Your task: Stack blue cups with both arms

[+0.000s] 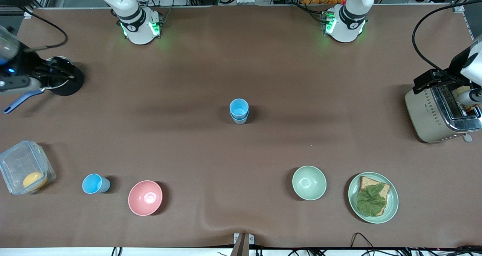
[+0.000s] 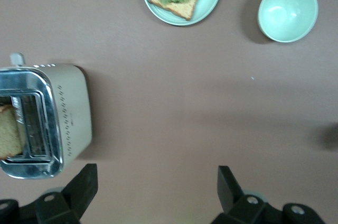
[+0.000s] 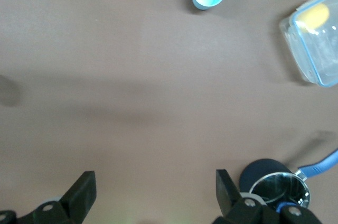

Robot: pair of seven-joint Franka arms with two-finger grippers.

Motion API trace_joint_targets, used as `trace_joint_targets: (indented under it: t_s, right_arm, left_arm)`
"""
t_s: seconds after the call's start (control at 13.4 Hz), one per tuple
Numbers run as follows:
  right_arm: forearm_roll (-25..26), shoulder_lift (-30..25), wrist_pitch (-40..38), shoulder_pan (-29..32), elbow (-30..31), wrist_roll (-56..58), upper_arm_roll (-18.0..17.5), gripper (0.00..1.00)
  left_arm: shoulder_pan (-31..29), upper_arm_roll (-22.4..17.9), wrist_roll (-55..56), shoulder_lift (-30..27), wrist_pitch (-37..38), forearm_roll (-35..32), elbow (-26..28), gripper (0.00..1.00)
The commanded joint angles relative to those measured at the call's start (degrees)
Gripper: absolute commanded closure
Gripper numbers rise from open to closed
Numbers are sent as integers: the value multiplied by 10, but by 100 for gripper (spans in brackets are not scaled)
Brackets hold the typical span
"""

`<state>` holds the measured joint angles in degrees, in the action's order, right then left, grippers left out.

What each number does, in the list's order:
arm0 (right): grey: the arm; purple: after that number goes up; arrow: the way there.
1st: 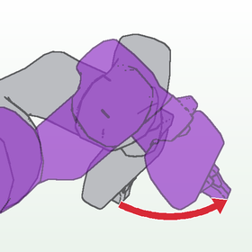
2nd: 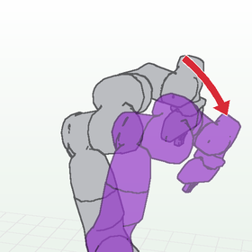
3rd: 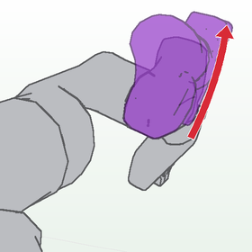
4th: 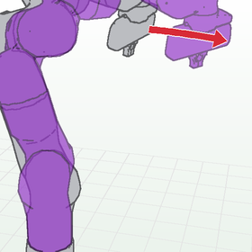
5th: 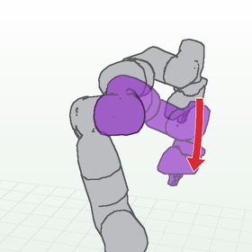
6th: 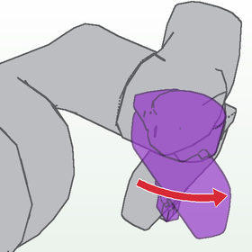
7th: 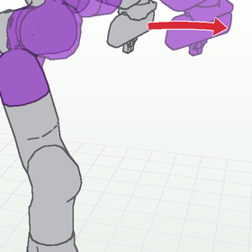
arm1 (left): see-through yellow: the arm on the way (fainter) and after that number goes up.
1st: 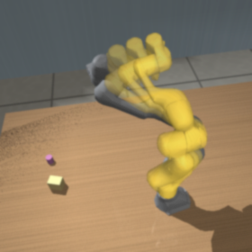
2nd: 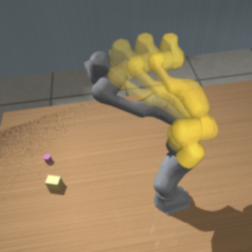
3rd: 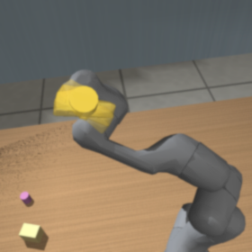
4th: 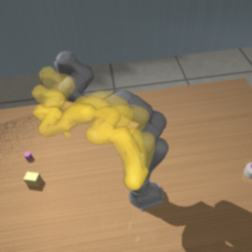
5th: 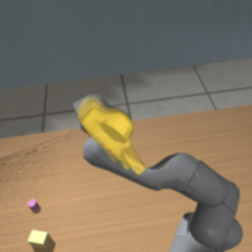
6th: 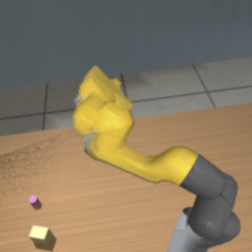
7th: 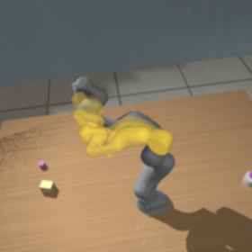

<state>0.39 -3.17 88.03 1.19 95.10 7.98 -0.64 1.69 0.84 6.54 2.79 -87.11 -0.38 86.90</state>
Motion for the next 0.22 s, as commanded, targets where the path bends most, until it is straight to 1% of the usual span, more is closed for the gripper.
trace_joint_targets:
  t_s: [0.0, 0.15]
  right_arm:
    - [-17, 3, -33, 0, -31, -8, 11, 0]
    - [-18, 3, -38, 0, -42, -7, 16, 0]
  left_arm:
    - [2, -6, -3, 1, 40, 18, -28, 0]
    - [2, -5, -3, 0, 42, 19, -28, 0]
